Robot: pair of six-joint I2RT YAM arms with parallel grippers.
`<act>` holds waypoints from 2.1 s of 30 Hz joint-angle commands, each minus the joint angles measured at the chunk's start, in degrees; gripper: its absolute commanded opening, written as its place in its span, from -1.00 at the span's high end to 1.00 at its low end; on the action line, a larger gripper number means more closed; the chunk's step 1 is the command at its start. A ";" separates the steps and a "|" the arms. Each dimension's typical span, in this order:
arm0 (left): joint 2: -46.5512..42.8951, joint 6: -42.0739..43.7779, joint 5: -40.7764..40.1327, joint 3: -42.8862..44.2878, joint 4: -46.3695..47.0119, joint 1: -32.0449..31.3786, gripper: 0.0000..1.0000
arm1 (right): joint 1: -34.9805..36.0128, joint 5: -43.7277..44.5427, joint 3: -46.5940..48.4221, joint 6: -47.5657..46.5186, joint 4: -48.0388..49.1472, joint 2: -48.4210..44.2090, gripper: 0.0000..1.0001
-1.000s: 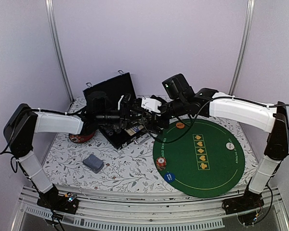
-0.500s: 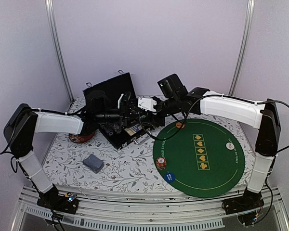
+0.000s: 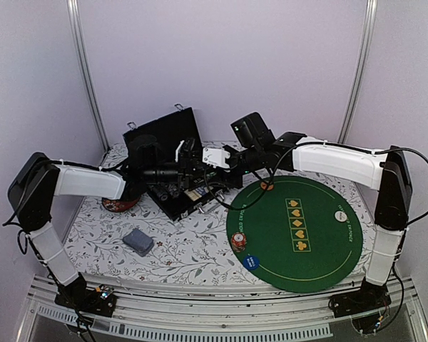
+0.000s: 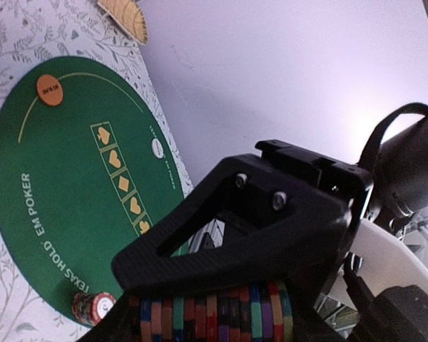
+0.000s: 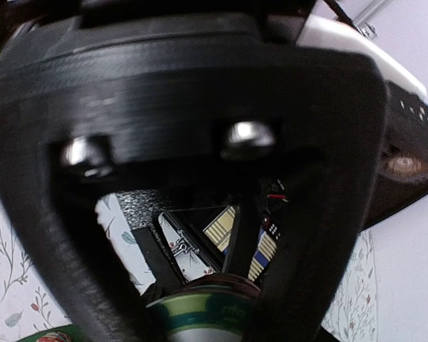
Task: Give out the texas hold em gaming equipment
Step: Pass from the left arm to the right
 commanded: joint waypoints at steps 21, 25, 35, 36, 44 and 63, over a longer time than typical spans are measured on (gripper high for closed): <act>3.55 -0.89 1.09 0.24 5.68 -0.26 0.28 | -0.06 -3.12 -0.91 3.86 -0.91 -0.82 0.96; 3.30 -0.91 1.00 0.00 5.69 -0.01 0.04 | -0.05 -3.40 -1.24 4.03 -1.06 -1.08 0.96; 2.71 -0.86 0.92 -0.34 6.81 0.27 -0.34 | -0.05 -3.96 -1.73 4.21 -1.58 -1.15 0.96; 2.71 -0.90 0.93 -0.45 6.90 0.31 -0.38 | -0.07 -3.96 -1.77 4.21 -1.67 -1.23 0.96; 2.51 -0.94 0.66 -1.08 7.06 0.67 -0.66 | -0.45 -4.27 -2.18 4.76 -1.60 -1.69 0.96; -1.05 10.38 -7.56 -2.05 -8.96 7.69 -0.97 | -6.71 -5.45 -7.99 10.43 1.27 -2.82 0.96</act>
